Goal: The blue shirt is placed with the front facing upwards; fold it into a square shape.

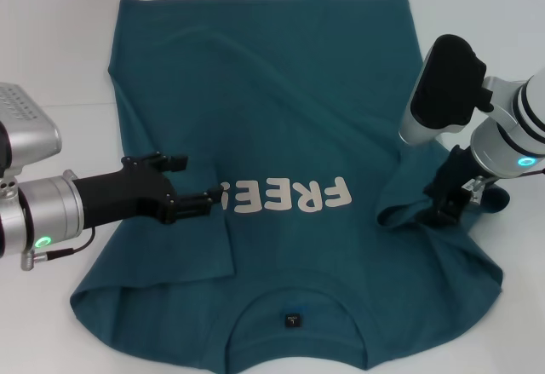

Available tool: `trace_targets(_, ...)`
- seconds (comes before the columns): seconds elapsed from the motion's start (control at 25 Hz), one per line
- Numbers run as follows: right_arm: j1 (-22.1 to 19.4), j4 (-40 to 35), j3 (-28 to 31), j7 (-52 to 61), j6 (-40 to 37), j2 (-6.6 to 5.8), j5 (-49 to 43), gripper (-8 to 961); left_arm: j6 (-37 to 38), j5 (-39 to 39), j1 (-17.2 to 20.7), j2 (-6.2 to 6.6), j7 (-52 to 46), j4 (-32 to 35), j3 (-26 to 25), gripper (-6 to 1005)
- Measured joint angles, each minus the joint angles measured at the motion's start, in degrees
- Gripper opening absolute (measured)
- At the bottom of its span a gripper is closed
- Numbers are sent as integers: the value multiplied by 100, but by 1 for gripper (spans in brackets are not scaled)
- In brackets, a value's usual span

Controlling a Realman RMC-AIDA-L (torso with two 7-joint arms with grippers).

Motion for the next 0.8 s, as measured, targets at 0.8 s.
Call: trace_targets(0.8,-157,-187,35,-37,73,14,-129,440,10,9,7,1,-17,11,-1,838)
